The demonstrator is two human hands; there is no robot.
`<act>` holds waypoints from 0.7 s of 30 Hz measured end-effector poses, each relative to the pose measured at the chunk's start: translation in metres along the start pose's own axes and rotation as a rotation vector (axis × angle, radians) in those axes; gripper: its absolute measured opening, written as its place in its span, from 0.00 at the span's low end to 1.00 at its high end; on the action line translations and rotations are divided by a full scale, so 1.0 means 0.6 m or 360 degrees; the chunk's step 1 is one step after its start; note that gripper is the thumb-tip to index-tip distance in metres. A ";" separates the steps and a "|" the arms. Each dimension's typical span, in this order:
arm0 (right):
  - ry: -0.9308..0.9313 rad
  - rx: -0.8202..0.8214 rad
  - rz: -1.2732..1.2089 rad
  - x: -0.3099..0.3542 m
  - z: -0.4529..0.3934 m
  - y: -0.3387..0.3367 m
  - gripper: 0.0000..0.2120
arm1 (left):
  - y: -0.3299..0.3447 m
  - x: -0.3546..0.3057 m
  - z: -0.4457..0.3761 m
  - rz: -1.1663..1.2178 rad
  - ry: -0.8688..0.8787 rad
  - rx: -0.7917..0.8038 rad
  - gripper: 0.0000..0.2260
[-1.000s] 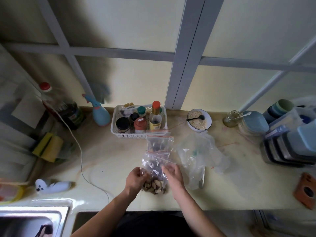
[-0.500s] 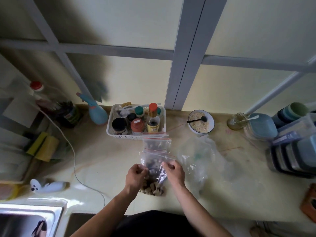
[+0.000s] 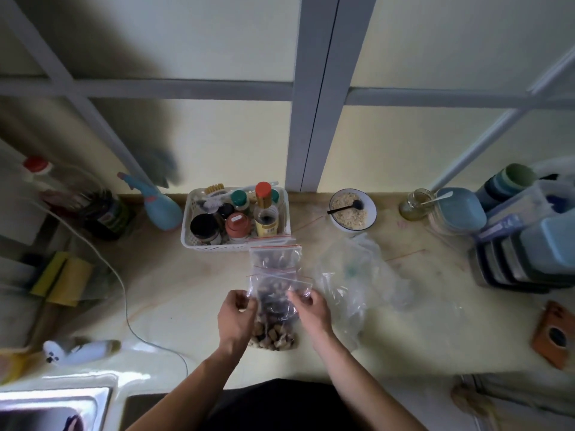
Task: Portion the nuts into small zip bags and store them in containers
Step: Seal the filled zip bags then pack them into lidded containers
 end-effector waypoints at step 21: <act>-0.0328 -0.0107 -0.0731 0.009 0.135 -0.268 0.06 | 0.158 -0.176 0.183 -0.0092 0.0999 0.0123 0.13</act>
Point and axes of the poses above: each hand's wrist, its own z-axis away from the middle knuckle, its own y-axis out of the palm, x = y × z, the point moved 3 cm from there along -z, towards the middle knuckle
